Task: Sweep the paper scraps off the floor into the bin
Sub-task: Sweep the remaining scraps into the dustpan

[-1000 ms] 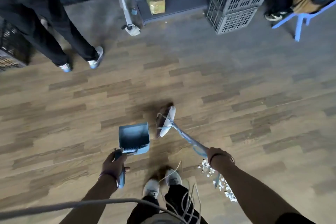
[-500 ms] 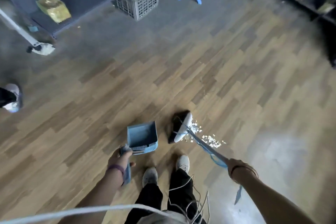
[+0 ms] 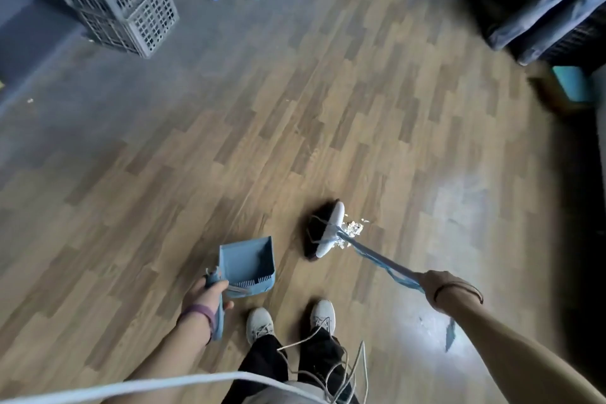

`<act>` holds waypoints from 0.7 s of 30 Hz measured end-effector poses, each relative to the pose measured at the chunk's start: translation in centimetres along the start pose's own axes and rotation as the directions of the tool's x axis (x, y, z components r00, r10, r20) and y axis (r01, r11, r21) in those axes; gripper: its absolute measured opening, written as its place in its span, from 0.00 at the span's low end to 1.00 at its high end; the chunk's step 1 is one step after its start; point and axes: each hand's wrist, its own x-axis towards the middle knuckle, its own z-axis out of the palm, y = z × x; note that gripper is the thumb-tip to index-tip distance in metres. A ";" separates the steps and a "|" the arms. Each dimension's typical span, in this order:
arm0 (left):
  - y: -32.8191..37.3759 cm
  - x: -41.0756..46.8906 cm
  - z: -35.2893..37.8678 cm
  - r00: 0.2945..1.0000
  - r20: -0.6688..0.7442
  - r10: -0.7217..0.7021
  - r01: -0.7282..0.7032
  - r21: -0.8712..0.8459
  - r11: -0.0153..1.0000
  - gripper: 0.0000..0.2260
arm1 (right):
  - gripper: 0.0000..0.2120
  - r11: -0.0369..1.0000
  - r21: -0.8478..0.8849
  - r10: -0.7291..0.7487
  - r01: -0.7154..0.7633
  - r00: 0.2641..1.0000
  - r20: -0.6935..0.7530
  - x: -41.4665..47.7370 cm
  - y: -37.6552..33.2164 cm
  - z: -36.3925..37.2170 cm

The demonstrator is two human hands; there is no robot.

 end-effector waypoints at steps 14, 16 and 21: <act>1.5 -2.4 11.6 0.994 0.049 0.093 -0.103 0.279 0.955 0.10 | 0.14 0.729 0.678 0.027 -0.092 0.994 0.107 5.4 2.9 -5.1; 1.8 -2.5 12.7 0.993 0.073 0.097 -0.116 0.320 0.940 0.11 | 0.08 0.667 0.731 0.039 -0.143 0.987 0.158 6.6 2.6 -5.7; 3.0 -1.4 14.6 0.984 0.130 0.122 -0.166 0.420 0.892 0.10 | 0.10 0.582 0.803 0.029 -0.130 0.990 0.140 8.7 1.1 -6.5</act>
